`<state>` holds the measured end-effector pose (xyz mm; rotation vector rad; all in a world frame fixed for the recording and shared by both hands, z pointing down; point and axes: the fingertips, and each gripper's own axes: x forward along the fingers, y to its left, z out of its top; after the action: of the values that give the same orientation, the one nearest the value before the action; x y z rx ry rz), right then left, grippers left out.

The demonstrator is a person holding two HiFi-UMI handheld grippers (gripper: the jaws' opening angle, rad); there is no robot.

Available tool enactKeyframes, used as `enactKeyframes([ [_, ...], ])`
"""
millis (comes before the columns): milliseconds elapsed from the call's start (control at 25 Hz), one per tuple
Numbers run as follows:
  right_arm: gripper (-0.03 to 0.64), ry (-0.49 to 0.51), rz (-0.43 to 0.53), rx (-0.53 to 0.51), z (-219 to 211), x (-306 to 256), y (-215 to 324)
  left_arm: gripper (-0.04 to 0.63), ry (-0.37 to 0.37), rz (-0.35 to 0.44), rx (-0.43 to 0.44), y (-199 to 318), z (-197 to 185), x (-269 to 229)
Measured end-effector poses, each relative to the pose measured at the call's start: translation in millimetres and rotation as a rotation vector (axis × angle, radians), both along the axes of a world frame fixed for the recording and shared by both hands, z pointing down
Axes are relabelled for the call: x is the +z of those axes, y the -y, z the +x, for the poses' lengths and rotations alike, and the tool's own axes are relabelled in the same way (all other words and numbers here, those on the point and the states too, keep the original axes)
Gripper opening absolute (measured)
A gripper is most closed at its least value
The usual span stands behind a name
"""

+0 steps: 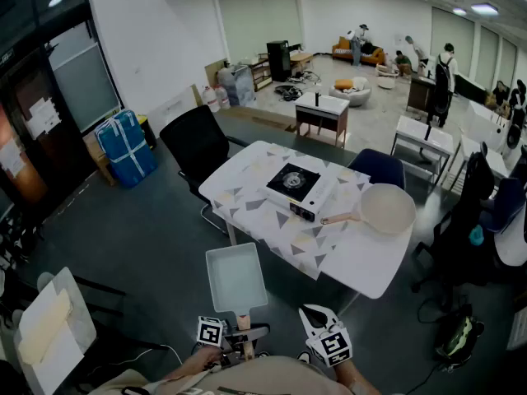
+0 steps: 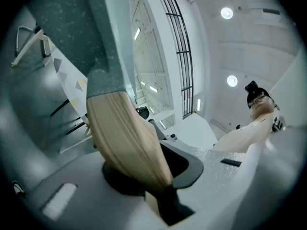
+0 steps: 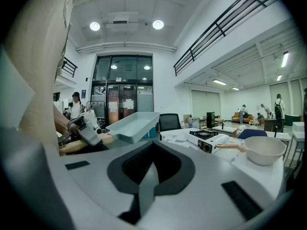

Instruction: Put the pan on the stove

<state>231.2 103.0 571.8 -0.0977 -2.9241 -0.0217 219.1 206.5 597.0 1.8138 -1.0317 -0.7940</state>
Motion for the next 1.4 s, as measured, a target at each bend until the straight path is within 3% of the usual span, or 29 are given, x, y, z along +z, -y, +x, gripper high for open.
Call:
enactKeyframes([
  [400,0.000,0.021,-0.017,0.003,-26.6,-23.8,-22.2,0.078,0.109,-0.032,0.049,-12.4,-32.7,-7.4],
  [680,0.000,0.016,-0.026,0.016,-38.6,-22.7,-28.9,0.078,0.110,-0.018,0.065,-16.9,-49.9,-10.1],
  [960,0.000,0.037,-0.006,0.077,-53.2,-17.5,-27.2,0.078,0.059,-0.031,0.076,-25.6,-68.3,-9.2],
  [1400,0.000,-0.011,-0.008,0.090,-77.8,-2.5,-37.4,0.080,-0.027,0.024,0.024,-35.4,-98.0,-8.7],
])
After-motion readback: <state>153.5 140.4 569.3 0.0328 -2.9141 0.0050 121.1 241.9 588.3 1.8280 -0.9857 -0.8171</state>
